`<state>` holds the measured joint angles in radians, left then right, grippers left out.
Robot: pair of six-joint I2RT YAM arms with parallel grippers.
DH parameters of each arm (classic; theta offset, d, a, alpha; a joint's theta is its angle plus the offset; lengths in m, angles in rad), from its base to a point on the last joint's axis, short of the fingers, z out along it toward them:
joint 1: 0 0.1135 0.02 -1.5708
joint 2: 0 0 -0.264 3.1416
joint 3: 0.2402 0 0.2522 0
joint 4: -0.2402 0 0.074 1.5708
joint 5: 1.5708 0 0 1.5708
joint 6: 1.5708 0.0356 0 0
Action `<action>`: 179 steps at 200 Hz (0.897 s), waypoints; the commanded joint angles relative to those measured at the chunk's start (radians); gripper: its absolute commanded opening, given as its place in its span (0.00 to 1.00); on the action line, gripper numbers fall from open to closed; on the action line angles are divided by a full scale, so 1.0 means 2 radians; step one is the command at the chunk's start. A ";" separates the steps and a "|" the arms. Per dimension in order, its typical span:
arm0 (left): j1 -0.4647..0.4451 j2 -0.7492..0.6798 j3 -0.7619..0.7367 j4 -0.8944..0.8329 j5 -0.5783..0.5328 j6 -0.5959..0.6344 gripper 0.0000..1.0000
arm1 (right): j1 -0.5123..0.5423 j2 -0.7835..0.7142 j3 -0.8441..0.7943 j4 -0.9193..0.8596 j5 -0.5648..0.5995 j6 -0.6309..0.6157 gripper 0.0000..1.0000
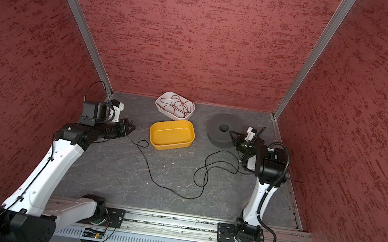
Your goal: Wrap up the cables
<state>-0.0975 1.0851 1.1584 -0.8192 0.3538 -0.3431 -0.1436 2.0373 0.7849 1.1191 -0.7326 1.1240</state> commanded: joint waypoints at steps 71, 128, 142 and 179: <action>-0.006 0.002 -0.016 0.029 0.017 -0.005 0.01 | 0.113 -0.205 0.139 -0.510 0.220 -0.294 0.00; -0.011 0.005 -0.014 0.047 0.035 -0.010 0.01 | 0.238 -0.194 0.241 -0.669 0.452 -0.345 0.00; -0.012 0.009 -0.010 0.048 0.037 -0.010 0.01 | 0.265 -0.183 0.261 -0.689 0.493 -0.351 0.00; -0.016 0.017 -0.002 0.049 0.039 -0.012 0.01 | 0.319 -0.154 0.299 -0.717 0.558 -0.354 0.00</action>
<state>-0.1188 1.1072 1.1294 -0.7456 0.4168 -0.3626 0.4431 1.7134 1.3148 -0.2760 0.1982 0.4488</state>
